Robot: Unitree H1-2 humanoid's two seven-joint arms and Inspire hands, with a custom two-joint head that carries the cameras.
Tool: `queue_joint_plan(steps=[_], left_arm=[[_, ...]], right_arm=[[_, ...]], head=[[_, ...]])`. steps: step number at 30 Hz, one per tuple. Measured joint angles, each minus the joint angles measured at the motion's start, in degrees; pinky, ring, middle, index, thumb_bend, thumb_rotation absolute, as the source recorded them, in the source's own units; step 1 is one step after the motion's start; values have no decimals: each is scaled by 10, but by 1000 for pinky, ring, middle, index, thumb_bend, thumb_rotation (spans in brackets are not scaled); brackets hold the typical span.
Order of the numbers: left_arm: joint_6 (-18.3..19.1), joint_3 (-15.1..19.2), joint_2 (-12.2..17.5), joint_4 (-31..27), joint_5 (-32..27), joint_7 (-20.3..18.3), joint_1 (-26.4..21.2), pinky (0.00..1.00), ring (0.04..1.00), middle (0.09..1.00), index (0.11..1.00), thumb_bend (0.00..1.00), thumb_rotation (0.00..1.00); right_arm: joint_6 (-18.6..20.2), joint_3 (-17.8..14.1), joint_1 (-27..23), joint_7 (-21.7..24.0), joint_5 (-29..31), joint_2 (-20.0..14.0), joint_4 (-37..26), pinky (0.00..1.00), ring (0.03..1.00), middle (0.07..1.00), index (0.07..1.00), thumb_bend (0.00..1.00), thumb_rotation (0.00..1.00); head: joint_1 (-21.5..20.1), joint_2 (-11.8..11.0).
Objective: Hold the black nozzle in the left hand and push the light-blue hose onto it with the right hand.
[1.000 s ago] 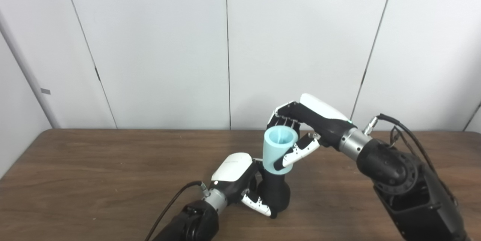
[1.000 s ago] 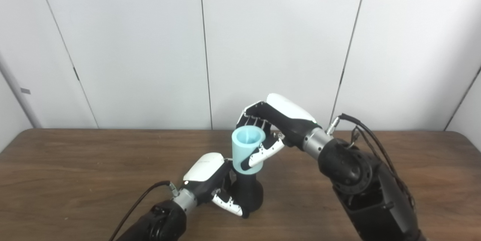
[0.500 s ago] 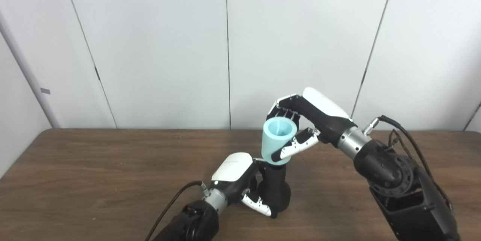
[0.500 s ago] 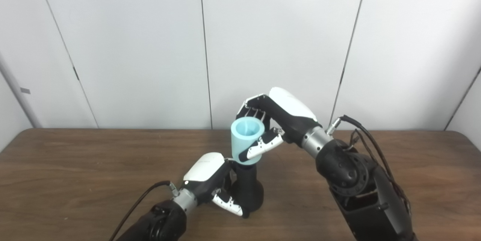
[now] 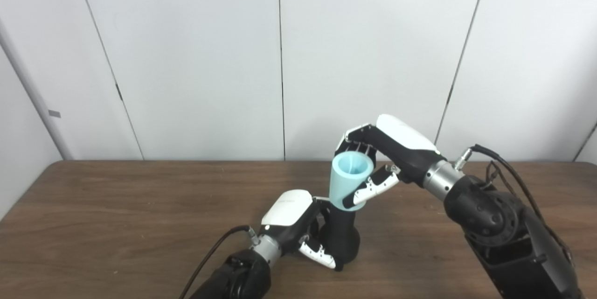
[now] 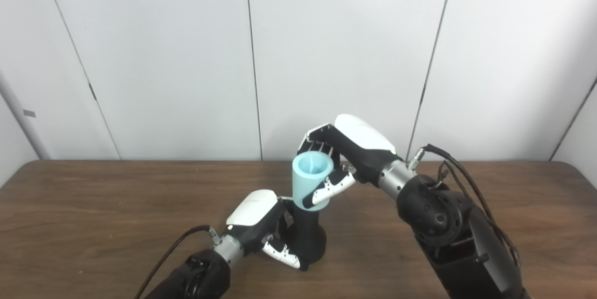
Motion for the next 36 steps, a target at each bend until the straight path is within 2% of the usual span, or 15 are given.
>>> queue_joint_plan(steps=[11, 16, 36], left_arm=[[16, -1, -1, -13, 6, -1, 7, 301, 358, 406, 496, 522, 0], [16, -3, -2, -14, 7, -1, 6, 303, 364, 408, 496, 523, 0], [16, -3, -2, -14, 9, -1, 6, 305, 362, 405, 495, 523, 0]], right_arm=[[9, 4, 22, -10, -4, 23, -9, 341, 452, 506, 495, 500, 0], [8, 10, 37, -7, -3, 23, -3, 341, 452, 507, 497, 500, 0], [10, 10, 37, -4, -7, 26, -3, 341, 449, 507, 500, 500, 0]], head=[[4, 9], [5, 11], [1, 16]])
